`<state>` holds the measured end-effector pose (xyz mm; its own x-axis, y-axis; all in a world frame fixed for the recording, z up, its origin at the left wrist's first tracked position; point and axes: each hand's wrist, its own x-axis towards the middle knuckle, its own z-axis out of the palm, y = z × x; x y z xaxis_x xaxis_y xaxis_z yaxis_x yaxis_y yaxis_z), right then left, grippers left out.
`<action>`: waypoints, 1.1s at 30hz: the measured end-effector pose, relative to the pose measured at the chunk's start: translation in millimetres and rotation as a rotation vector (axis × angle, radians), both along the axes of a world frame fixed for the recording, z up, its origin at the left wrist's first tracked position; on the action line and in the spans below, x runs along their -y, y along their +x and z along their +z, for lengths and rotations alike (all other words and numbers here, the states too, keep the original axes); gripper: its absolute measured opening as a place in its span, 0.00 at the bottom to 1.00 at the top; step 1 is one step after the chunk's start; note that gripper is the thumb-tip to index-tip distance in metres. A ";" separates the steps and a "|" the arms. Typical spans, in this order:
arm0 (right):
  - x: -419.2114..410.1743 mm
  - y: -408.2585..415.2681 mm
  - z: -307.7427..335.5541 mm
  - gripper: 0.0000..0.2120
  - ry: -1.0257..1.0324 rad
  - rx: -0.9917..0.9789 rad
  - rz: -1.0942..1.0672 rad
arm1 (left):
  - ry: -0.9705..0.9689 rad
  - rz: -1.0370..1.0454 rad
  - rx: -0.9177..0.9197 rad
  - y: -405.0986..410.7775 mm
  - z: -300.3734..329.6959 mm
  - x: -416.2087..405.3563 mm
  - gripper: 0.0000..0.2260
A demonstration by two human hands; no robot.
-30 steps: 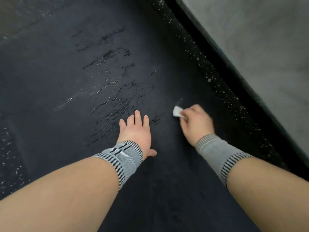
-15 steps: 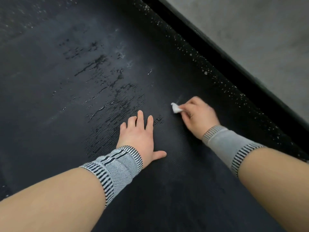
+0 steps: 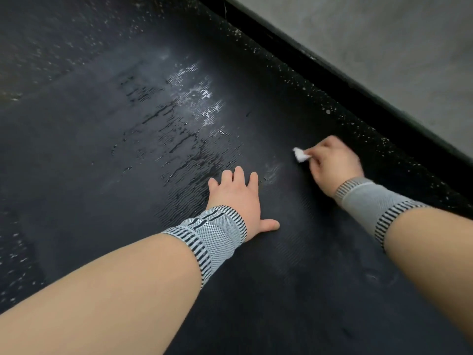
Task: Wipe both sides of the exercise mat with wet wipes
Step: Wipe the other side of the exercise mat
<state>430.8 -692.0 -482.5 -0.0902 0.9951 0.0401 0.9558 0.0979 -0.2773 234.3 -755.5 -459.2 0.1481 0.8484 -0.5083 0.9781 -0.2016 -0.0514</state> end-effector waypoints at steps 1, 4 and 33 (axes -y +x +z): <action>-9.0 7.6 0.1 0.12 0.005 0.010 -0.152 | -0.010 -0.007 0.004 -3.1 0.7 -0.8 0.49; -3.0 -6.5 -1.6 0.14 -0.054 0.033 -0.351 | -0.015 -0.004 0.053 -14.5 1.8 -4.1 0.38; 90.3 -89.8 2.7 0.14 -0.170 0.073 0.006 | 0.128 0.093 0.225 -70.6 -13.0 35.4 0.22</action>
